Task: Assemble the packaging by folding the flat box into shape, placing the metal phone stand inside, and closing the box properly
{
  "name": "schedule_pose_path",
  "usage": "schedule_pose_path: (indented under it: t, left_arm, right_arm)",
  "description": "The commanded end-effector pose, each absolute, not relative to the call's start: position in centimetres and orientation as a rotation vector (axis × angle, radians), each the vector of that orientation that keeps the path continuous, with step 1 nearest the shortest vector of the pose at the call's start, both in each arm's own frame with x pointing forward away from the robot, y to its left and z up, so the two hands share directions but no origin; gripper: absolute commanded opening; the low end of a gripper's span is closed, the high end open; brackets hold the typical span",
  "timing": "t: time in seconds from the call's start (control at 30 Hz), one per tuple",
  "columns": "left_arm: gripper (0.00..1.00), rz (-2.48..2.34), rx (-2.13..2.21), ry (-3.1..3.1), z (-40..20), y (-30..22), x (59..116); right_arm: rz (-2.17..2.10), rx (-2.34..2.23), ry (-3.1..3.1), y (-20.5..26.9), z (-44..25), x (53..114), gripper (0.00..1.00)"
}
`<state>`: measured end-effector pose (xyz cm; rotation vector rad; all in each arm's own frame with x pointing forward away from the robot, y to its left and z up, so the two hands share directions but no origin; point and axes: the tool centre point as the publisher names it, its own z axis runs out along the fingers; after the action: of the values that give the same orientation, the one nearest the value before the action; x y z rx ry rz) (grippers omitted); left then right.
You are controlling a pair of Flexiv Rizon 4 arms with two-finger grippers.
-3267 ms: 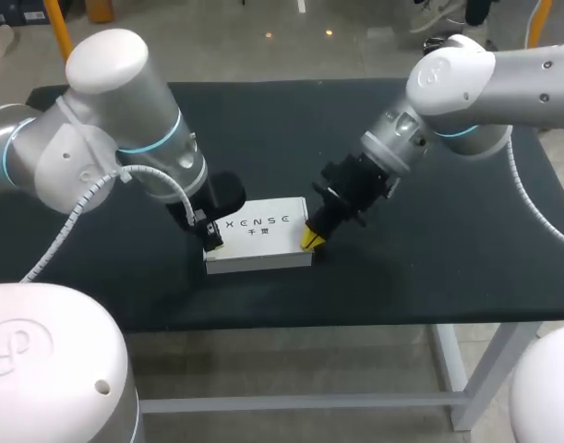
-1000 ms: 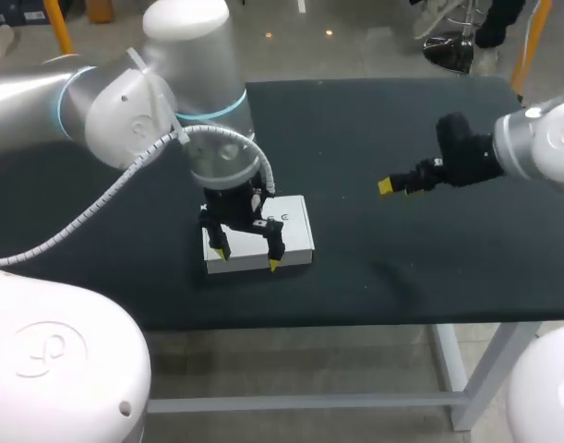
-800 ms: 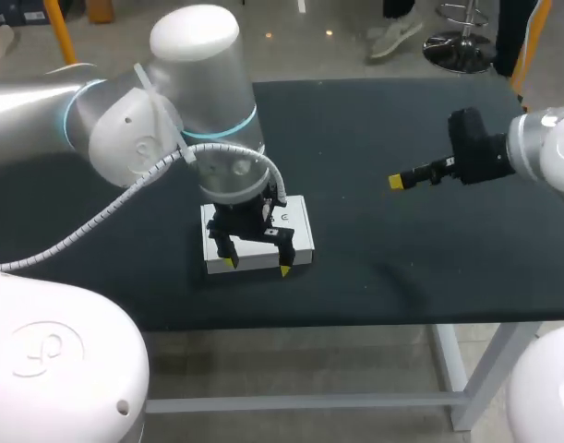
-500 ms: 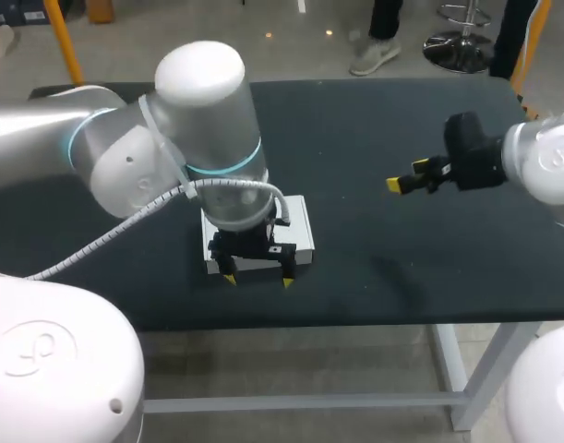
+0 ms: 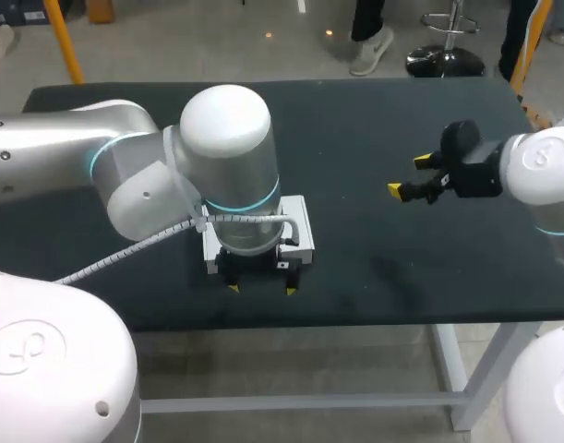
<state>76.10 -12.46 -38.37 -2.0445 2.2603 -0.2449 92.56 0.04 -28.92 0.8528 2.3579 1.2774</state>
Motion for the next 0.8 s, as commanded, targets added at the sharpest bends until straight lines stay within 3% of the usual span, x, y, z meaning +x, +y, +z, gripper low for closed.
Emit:
schedule_pose_path:
  t: [0.03, 0.8]
  left_arm:
    - [1.00, -0.187, -2.049, 2.226, -39.0, -13.4, 77.3]
    - [1.00, -0.116, -2.159, 2.103, -39.9, -12.2, 82.7]
  right_arm:
    - [1.361, 0.754, 2.265, -0.6, -29.8, 92.0, 1.00]
    - [1.404, 0.594, 2.223, -0.9, -29.7, 93.0, 1.00]
